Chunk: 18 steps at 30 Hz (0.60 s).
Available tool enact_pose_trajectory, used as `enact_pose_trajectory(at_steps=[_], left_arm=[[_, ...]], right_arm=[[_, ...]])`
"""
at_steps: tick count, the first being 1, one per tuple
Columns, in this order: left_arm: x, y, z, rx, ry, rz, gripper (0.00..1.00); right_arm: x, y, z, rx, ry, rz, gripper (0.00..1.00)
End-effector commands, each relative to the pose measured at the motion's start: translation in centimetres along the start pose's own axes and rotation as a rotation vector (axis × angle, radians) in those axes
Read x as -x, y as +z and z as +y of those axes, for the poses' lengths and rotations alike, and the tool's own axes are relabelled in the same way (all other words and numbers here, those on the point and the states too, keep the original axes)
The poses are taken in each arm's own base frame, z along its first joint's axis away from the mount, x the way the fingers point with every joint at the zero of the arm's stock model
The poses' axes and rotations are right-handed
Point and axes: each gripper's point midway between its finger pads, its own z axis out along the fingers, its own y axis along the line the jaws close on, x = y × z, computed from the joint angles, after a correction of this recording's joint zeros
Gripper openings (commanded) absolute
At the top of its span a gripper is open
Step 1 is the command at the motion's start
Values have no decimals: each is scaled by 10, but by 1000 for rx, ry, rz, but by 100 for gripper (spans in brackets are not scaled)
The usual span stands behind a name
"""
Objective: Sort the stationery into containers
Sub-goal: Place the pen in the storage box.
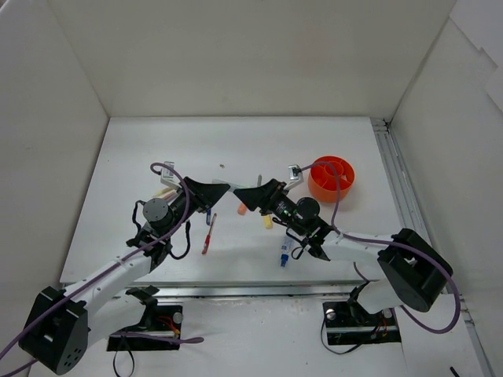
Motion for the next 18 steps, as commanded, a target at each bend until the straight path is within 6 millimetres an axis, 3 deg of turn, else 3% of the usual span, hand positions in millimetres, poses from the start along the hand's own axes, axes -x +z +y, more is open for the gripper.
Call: enact_pose_trajectory(at_steps=[1,12,18], left_arm=[[24,-1,-43,-140,33,-74,0],[19,-5,-38,-134,10,-65,0],[18,-6,-36,-128,1,-64,0]], right_arm=[[49,-2,71,284,-13,-183,72],[55,-2,83,403,-57,-194,50],[63,-9,91,430,-94,-207,32]])
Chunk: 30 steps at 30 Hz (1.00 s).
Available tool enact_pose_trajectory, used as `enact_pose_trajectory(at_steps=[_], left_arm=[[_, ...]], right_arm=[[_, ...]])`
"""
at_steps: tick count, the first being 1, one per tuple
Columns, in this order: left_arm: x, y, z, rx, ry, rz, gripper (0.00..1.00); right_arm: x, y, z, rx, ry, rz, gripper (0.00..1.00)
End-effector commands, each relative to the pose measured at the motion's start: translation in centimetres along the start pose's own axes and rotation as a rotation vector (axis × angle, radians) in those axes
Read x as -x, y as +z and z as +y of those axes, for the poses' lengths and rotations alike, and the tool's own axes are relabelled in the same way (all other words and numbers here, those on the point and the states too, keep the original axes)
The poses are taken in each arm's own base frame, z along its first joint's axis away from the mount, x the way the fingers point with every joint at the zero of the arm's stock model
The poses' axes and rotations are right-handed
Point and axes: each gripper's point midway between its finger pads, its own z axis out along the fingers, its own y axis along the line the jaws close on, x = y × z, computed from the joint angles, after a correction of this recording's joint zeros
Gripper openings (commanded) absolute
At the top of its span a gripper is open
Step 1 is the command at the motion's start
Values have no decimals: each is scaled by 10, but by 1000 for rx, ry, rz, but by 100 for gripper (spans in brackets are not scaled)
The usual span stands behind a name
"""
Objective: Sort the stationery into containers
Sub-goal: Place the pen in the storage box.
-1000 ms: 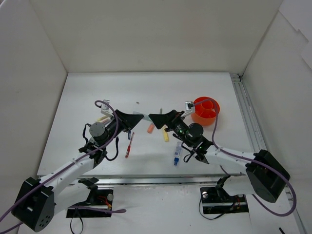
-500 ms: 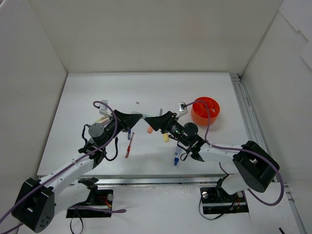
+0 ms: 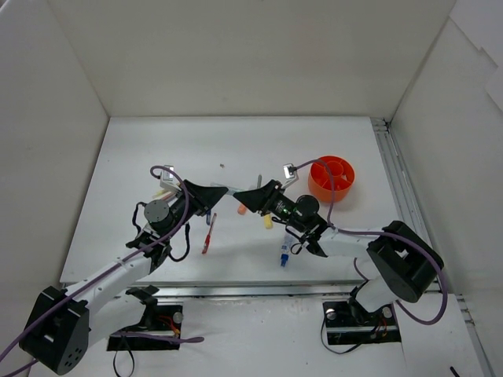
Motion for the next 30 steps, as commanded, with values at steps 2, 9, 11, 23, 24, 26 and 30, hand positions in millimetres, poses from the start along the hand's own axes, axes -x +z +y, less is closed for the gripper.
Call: enact_pose_trajectory(at_steps=[2,9,11,23,24,26,30], left_arm=[[20,-4,-56,-192,23,-58,0],[18,-1,-56,-181,23,-36,26],[19,-1,-53,-163,31,-40,33],[24,-5,-33,22,148,-14,99],[24,-6,-33,37,169,-4,100],[25,-7,-32,61,197,7,100],[33,-17,-20,236,326,70,100]], right_arm=[[71,-14,100,376,-140,-268,25],[71,-20,102,380,-162,-271,2],[72,-23,102,377,-170,-280,0],[80,-27,103,367,-206,-291,0],[80,-25,99,350,-215,-283,0],[80,-22,86,288,-231,-259,0],[91,-19,53,79,-272,-189,0]])
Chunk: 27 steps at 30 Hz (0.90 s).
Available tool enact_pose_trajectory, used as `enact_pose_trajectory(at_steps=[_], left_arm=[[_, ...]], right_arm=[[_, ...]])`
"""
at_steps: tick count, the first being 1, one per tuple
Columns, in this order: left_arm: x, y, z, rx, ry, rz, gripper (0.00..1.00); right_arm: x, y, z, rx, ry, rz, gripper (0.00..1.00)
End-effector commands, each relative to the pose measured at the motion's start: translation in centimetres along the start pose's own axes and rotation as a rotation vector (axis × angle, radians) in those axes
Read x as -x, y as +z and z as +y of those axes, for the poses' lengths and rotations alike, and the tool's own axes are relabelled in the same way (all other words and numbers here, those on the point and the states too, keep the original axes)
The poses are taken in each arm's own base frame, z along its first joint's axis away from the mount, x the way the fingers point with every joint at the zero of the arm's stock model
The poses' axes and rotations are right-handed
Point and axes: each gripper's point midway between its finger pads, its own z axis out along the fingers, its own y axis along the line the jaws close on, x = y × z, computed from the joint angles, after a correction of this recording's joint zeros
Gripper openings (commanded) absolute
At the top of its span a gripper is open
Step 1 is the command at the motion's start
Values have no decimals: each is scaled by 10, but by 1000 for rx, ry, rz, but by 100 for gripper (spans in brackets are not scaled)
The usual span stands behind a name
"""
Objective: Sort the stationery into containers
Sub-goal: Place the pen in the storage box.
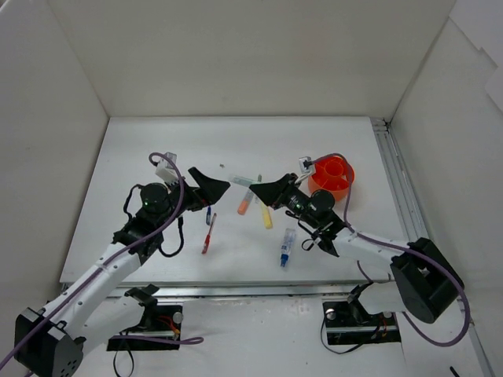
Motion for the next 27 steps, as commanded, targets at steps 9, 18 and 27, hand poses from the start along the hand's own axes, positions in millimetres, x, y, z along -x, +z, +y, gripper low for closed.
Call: enact_pose_trajectory(at_steps=[9,18,27], left_arm=[[34,-30,39,363,317,8,100],[29,-28,66,466,329,41,100],[33,-26,68,441,334,25,100]], right_arm=[[112,-78,-61,-836,-404,165,0],[130,-143,-103,-1140,-488,439,0],[141,-141,-119,-1133,-495,548,0]])
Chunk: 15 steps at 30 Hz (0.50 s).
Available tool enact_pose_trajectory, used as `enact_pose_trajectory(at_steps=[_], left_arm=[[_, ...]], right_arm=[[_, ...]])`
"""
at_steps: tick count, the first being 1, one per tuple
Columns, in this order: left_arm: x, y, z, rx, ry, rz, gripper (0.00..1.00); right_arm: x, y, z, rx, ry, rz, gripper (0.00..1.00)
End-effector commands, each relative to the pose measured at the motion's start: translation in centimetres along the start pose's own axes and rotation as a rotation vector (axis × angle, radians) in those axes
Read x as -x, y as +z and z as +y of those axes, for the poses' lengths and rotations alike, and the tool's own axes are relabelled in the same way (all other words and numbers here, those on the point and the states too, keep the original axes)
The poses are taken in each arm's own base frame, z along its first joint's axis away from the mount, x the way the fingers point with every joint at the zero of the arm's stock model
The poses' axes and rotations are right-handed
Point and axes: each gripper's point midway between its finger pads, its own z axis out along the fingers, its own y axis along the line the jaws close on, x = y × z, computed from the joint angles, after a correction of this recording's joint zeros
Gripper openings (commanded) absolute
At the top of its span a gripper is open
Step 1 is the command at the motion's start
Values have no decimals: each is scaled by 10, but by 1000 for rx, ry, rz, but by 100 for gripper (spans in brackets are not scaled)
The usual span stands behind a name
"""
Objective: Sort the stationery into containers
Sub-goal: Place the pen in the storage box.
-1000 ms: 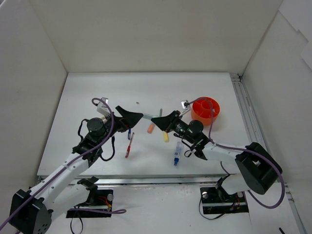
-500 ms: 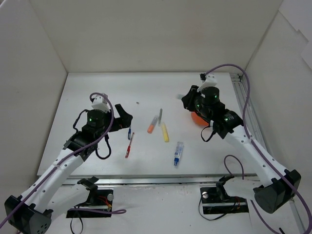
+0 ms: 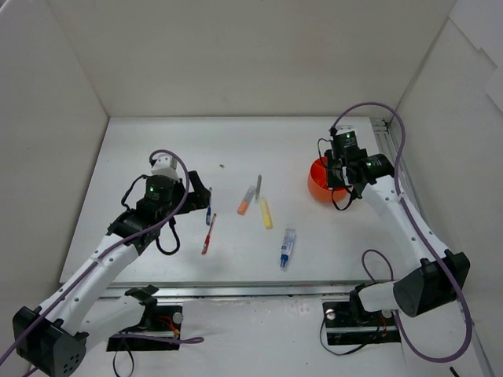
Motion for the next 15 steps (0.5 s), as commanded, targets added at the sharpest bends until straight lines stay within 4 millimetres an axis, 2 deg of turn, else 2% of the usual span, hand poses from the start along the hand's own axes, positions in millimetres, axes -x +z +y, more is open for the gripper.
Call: enact_pose_trajectory(at_steps=[1,6,7,8,12,15], left_arm=[[19,-1,-8,-43,5,-66,100],[16,4,-4,-46,3,-51,100],[13,4,-9,-75,10,-33,100],[12,4,-10,-80,12,-32,100],[13,6,-13,-105,6,-33,100],[11,8,-21,-148,16,-17,100]], right_arm=[[16,1,5,42,-74,1,0],[22,22,8,46,-130,49,0],[24,23,9,56,-130,47,0],[28,22,17,101,-139,43,0],[35,32,29,137,-156,43,0],[43,39,21,83,-123,23,0]])
